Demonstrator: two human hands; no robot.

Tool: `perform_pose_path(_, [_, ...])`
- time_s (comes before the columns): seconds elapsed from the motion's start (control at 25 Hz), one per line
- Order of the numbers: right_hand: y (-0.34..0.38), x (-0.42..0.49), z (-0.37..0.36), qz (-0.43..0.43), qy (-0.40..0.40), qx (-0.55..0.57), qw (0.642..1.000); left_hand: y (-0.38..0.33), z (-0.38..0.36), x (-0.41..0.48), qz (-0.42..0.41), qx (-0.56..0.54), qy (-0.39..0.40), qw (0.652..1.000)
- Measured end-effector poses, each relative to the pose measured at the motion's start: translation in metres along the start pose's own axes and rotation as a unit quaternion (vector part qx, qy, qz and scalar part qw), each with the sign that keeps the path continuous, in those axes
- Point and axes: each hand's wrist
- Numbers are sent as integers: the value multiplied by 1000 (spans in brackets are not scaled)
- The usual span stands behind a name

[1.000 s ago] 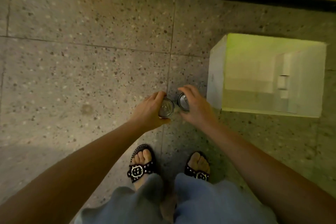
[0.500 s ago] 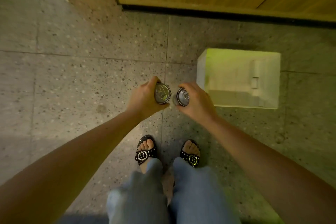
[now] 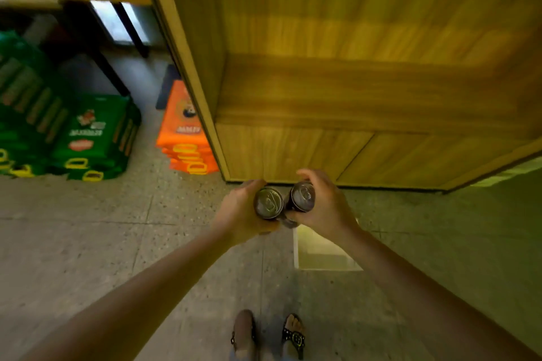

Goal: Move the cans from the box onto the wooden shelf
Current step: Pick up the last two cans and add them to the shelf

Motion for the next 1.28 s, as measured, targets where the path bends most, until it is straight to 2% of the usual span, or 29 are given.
perform_pose_path(0.28, [140, -2, 150, 42, -102, 39, 993, -130, 147, -14, -114, -55, -80, 989])
perform_pose_path(0.44, [189, 7, 210, 80, -174, 56, 980, -194, 204, -8, -144, -95, -120, 978])
perform_pose_path(0.56, [212, 25, 253, 108, -197, 58, 973, -238, 236, 9, -163, -116, -128, 971])
perform_pose_path(0.84, [228, 101, 333, 156, -228, 40, 960, -307, 276, 82, -206, -151, -126, 959])
perform_pose_path(1.04, [213, 172, 374, 194, -199, 53, 959, -327, 283, 157, -181, -164, -160, 956])
perform_pose_path(1.28, [184, 242, 392, 197, -159, 26, 967, -331, 281, 225, -151, -192, -201, 949])
Point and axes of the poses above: each hand's wrist, its own x-axis towards the middle knuckle, its own z-axis out of the back of the hand, y = z × x, and after that the axes turned 3 degrees about y, right-handed
